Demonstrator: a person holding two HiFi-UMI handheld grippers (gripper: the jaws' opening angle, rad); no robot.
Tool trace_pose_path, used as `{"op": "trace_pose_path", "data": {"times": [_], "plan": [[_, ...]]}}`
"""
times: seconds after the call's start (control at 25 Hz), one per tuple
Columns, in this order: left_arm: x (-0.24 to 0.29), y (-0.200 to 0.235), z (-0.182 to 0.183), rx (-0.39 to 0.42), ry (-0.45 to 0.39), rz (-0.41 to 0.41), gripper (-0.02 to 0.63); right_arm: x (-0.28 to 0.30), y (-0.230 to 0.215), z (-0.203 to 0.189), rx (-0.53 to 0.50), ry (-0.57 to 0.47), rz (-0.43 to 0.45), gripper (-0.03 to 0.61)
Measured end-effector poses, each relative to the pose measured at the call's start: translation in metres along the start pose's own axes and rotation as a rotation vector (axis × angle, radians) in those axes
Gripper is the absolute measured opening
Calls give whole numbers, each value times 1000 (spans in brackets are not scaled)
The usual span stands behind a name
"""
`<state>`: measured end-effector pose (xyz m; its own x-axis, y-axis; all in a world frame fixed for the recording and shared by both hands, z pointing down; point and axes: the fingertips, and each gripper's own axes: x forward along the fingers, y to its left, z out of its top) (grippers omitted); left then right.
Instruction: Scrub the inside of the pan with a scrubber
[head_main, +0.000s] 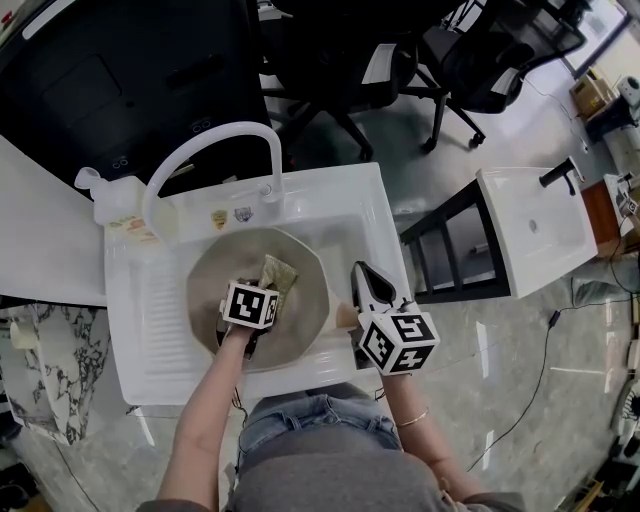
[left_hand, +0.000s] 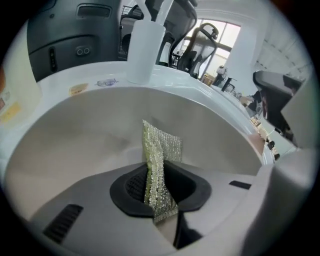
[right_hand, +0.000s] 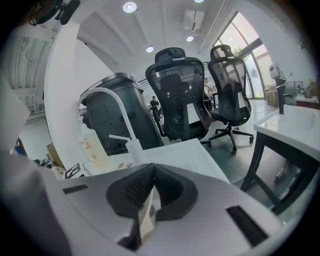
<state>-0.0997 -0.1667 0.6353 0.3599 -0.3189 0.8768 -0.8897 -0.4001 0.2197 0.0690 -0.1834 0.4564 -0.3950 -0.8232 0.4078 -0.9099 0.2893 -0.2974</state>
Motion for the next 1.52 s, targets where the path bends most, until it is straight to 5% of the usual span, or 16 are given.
{"op": "trace_pose_path", "data": {"times": [0.52, 0.96, 1.2, 1.32, 1.52], "plan": [[-14, 67, 6, 174, 54, 262, 64, 5, 7, -3, -10, 15, 25, 11], [-46, 92, 8, 474, 129, 562, 64, -9, 12, -3, -17, 3, 38, 11], [-81, 87, 14, 550, 84, 666, 67, -22, 21, -7, -25, -9, 53, 11], [-98, 74, 15, 459, -7, 600, 66, -29, 24, -8, -28, -18, 57, 11], [-106, 17, 9, 230, -105, 214, 66, -40, 29, -9, -22, -36, 60, 11]]}}
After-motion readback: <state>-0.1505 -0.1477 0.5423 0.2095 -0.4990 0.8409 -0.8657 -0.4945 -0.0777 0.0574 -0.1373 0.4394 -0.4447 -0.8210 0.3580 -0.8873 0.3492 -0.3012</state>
